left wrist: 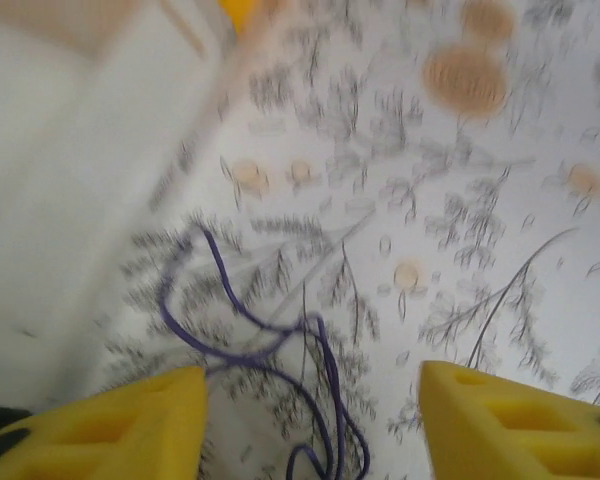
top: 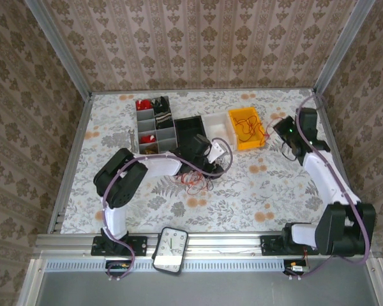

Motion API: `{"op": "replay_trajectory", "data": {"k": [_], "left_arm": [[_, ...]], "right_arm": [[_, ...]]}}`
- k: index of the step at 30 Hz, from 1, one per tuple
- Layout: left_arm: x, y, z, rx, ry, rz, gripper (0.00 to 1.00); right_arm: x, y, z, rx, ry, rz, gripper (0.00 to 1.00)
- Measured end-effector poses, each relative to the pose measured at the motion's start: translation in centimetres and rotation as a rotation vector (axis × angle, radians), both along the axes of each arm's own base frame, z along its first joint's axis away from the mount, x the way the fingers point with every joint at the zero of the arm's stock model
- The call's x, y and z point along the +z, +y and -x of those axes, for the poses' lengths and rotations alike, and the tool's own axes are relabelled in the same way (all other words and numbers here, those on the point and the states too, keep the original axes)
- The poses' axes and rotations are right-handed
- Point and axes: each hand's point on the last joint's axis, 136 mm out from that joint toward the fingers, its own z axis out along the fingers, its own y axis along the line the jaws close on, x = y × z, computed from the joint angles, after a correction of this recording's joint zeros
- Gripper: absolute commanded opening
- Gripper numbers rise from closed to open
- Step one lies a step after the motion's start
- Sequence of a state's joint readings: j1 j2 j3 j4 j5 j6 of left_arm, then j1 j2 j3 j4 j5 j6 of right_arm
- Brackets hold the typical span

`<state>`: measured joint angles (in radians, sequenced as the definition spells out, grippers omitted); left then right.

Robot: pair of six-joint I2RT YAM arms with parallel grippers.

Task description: Untangle the cables

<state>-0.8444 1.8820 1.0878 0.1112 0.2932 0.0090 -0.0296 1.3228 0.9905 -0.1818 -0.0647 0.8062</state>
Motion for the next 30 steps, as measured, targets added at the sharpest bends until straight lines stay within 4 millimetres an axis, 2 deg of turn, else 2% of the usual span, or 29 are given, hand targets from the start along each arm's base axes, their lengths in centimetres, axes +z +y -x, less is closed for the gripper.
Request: {"op": "replay_trajectory", "data": {"k": [4, 6, 8, 10, 12, 14, 18, 20, 26, 30], "left_arm": [[5.3, 0.5, -2.3, 0.103, -0.042, 0.161, 0.68], [8.3, 2.2, -4.0, 0.190, -0.060, 0.257, 0.68], [10.2, 4.4, -5.5, 0.281, -0.071, 0.324, 0.68], [11.3, 6.8, -6.8, 0.368, -0.084, 0.365, 0.68], [11.5, 9.5, -7.8, 0.458, -0.096, 0.374, 0.69], [11.2, 11.3, -8.0, 0.510, -0.101, 0.362, 0.69], [11.0, 13.3, -7.6, 0.562, -0.109, 0.335, 0.69], [11.1, 14.2, -7.4, 0.583, -0.112, 0.324, 0.69], [11.2, 15.6, -6.4, 0.595, -0.114, 0.285, 0.69], [9.5, 15.8, -5.2, 0.564, -0.072, 0.225, 0.68]], "right_arm": [[-0.2, 2.4, -4.0, 0.091, 0.010, 0.058, 0.01], [-1.0, 3.2, -6.0, 0.122, 0.027, 0.081, 0.01], [-2.0, 3.9, -7.7, 0.147, 0.048, 0.098, 0.01], [-3.3, 4.4, -9.1, 0.166, 0.075, 0.117, 0.01], [-4.7, 4.7, -10.2, 0.176, 0.105, 0.139, 0.01], [-5.8, 5.0, -10.9, 0.176, 0.136, 0.158, 0.03], [-7.2, 5.1, -11.6, 0.170, 0.192, 0.196, 0.39], [-7.3, 5.1, -11.8, 0.170, 0.204, 0.212, 0.46], [-6.4, 4.7, -11.7, 0.156, 0.199, 0.242, 0.47], [-4.8, 4.8, -10.4, 0.166, 0.169, 0.252, 0.44]]}}
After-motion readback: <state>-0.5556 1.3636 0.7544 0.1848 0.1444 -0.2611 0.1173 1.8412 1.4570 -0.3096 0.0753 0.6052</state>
